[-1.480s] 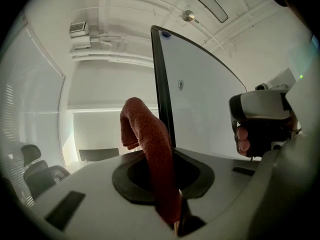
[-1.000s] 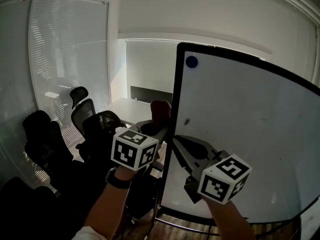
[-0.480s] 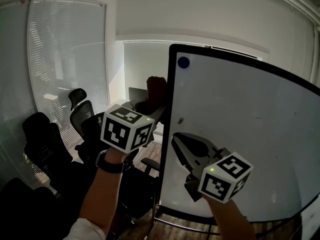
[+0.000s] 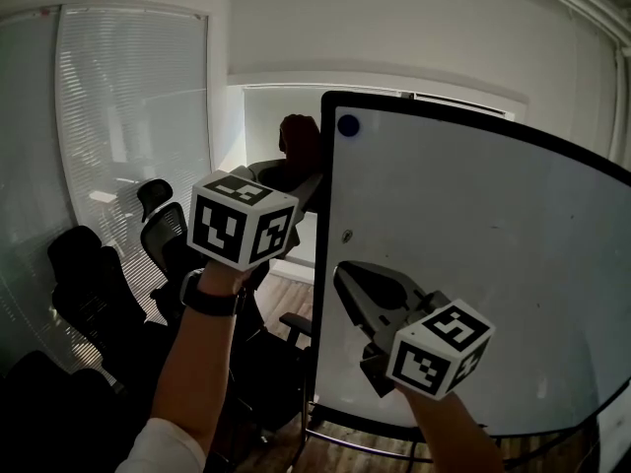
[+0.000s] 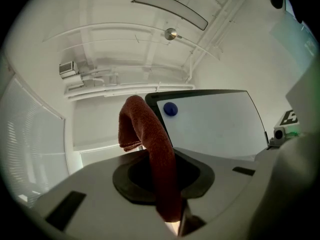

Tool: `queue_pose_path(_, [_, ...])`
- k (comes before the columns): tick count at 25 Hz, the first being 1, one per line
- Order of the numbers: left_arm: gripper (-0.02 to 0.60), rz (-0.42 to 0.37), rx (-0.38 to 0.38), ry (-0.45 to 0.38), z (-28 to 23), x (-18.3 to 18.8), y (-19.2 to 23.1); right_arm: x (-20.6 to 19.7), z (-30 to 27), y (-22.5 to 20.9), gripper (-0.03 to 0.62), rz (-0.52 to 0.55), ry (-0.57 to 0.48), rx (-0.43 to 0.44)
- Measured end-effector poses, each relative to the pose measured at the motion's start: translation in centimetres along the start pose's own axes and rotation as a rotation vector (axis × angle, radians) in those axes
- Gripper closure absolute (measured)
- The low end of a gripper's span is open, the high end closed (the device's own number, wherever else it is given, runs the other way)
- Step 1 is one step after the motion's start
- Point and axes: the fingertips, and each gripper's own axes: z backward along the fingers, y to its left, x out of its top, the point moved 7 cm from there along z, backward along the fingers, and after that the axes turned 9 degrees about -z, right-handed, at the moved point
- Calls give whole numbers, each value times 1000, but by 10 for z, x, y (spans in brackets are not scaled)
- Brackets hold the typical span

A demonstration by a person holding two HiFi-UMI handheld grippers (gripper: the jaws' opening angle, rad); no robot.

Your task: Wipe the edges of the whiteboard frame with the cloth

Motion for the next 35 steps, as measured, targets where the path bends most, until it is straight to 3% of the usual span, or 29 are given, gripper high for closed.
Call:
queue_pose_path(23, [509,-33,68,-123,21,31,8,-6,22,8,589,-29,-6,9])
queue_pose_path(29, [509,39,96,-113,59,-2,-24,-16,32,8,589,-57,0,15])
queue_pose_path(35, [509,108,58,-41,85,-55,-84,-40,38,13,589,-56,42,4])
